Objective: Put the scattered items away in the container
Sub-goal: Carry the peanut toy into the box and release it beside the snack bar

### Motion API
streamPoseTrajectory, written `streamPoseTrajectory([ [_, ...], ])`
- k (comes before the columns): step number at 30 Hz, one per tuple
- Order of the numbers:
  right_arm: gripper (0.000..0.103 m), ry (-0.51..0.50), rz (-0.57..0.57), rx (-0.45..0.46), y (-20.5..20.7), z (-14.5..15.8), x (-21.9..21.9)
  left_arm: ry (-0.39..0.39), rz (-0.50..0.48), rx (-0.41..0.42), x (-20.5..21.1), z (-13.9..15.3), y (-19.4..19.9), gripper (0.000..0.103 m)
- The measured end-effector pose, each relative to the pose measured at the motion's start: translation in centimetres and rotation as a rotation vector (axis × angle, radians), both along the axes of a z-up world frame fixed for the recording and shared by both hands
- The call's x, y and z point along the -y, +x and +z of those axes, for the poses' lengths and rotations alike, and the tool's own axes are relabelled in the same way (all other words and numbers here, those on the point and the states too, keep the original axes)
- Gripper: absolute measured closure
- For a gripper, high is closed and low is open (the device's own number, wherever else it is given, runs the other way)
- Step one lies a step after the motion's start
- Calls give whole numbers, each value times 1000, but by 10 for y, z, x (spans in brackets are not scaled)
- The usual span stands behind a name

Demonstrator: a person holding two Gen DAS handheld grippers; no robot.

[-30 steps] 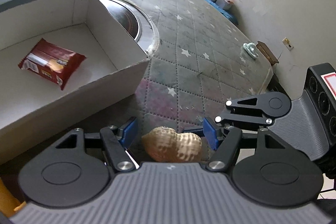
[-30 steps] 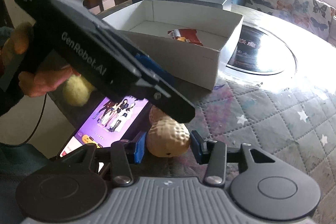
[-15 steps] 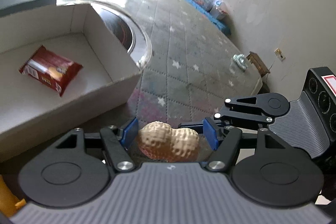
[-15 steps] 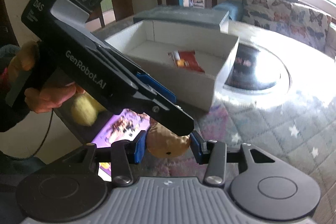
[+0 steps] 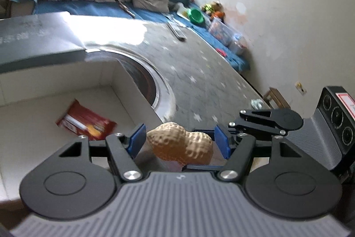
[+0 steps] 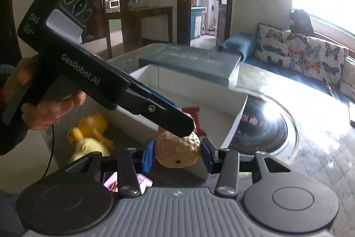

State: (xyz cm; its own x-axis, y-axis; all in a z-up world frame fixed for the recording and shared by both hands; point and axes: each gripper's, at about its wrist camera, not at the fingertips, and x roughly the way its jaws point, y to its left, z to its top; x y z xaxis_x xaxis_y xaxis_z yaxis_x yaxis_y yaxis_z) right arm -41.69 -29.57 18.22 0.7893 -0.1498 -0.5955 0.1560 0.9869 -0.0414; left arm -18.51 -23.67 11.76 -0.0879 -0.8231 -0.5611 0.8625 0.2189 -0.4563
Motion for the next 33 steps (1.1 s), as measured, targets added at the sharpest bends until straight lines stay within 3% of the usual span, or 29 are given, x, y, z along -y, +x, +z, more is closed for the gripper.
streamPoseTrajectory([
  [14,58,35,30,-52,78,-24,20,23,112,-27,4,-13,63,36],
  [33,58,139,-27,-145,105,-53,57,90,139,-44,11,-38,78,36],
])
